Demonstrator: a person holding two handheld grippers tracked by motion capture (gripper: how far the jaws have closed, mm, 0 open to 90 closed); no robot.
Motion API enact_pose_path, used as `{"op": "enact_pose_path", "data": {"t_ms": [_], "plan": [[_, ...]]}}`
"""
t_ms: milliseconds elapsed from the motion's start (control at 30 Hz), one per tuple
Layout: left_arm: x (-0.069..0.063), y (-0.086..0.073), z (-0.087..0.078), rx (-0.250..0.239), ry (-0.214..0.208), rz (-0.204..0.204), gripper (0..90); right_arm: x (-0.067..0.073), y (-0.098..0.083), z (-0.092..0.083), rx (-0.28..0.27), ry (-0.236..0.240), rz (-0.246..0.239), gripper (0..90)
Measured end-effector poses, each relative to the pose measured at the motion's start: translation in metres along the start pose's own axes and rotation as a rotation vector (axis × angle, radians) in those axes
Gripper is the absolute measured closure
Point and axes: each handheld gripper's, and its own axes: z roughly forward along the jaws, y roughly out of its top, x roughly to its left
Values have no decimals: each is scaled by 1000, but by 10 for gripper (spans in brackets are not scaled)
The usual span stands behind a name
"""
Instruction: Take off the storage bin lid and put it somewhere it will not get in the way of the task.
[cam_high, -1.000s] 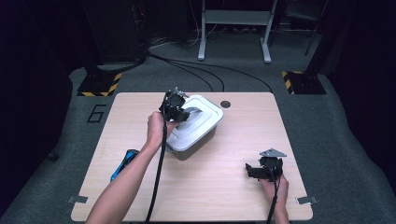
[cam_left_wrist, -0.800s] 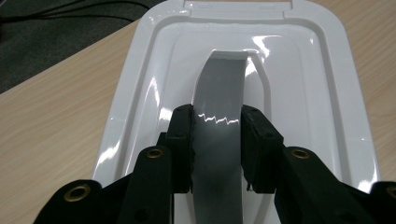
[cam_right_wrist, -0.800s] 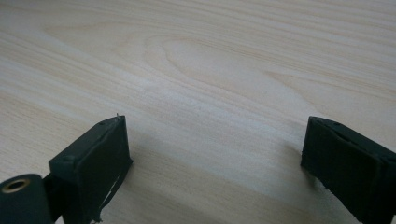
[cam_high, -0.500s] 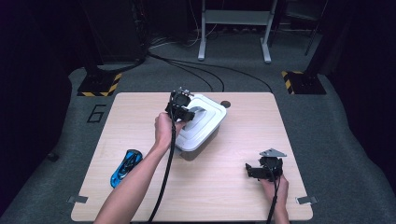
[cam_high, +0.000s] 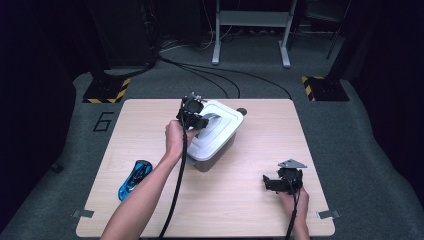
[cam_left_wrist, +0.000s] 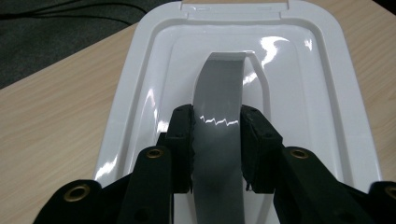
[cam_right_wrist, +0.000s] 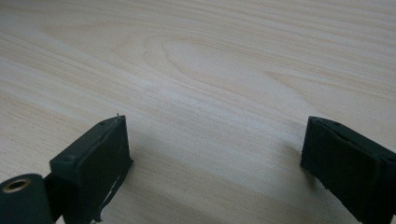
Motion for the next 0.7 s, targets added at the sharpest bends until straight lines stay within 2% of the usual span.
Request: {"op": "enact_pose_path", "data": {"t_ms": [167, 267, 467, 567, 700], "plan": [[0, 1, -8, -25, 3, 17, 676, 0, 0, 0, 0, 1, 0, 68], [1, 3, -16, -37, 20, 43, 675, 0, 0, 0, 1, 0, 0, 69], [9, 8, -34, -76, 31, 39, 676, 0, 0, 0, -3, 0, 3, 68], [15, 10, -40, -79, 43, 42, 675, 0, 0, 0, -3, 1, 3, 68], [26, 11, -50, -98, 58, 20, 675, 0, 0, 0, -2, 1, 4, 68]]}}
